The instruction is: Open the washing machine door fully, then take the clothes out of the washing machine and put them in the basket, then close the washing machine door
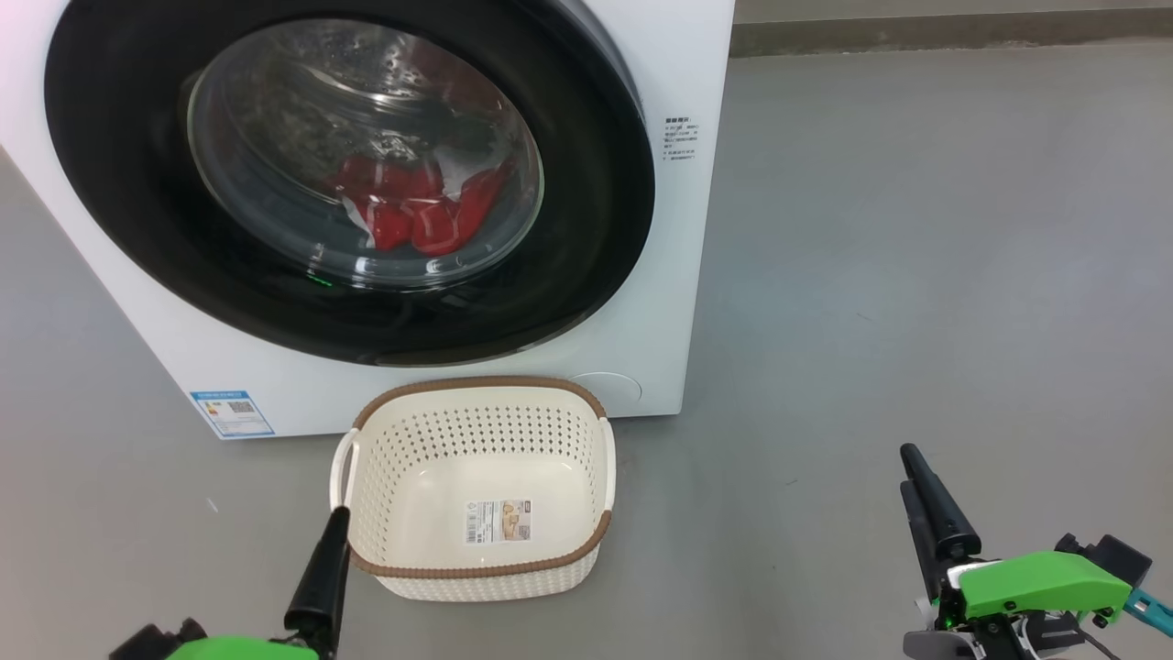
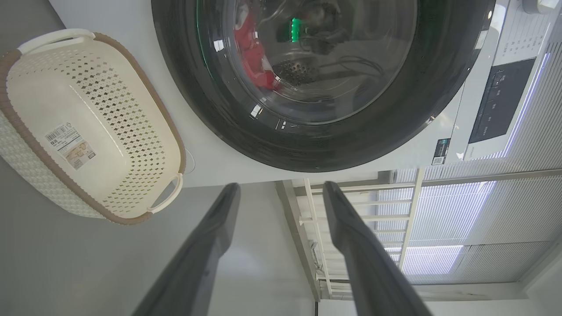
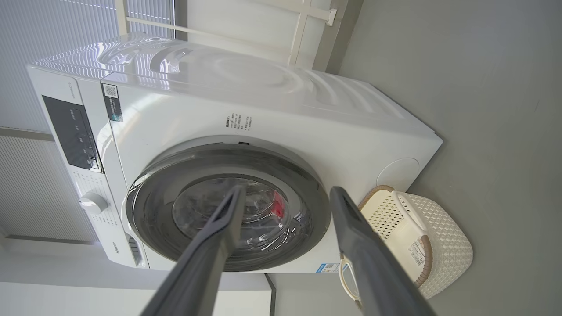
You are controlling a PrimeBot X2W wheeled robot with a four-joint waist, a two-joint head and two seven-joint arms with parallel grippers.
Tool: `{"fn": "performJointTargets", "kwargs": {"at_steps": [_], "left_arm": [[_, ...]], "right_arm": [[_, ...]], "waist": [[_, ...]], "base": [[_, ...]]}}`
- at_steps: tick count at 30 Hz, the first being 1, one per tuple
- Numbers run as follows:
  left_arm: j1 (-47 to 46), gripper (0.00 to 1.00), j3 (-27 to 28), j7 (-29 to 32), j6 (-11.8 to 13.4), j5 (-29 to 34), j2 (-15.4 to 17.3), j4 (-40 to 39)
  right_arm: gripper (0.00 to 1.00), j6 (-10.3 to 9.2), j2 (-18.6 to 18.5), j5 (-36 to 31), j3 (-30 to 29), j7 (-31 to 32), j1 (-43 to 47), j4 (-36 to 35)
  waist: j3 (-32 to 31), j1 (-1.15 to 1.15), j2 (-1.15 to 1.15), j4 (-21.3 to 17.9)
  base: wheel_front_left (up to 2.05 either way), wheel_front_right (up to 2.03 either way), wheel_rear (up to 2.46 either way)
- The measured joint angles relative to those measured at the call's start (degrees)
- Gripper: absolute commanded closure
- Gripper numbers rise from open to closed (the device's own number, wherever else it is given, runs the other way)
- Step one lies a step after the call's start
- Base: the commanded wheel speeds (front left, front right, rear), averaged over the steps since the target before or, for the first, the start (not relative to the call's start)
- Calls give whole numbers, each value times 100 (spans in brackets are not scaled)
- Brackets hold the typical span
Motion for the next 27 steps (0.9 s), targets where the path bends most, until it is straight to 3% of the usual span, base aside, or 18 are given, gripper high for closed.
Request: {"fn": "performJointTargets", "kwargs": {"at_steps": [27], "left_arm": [[-311, 0, -124, -456, 196, 2237, -7, -213]], "right_arm": [[0, 0, -58, -2047, 326, -455, -349, 146]], "waist": [[-39, 0, 0, -22]], "base": [[0, 0, 0]]}}
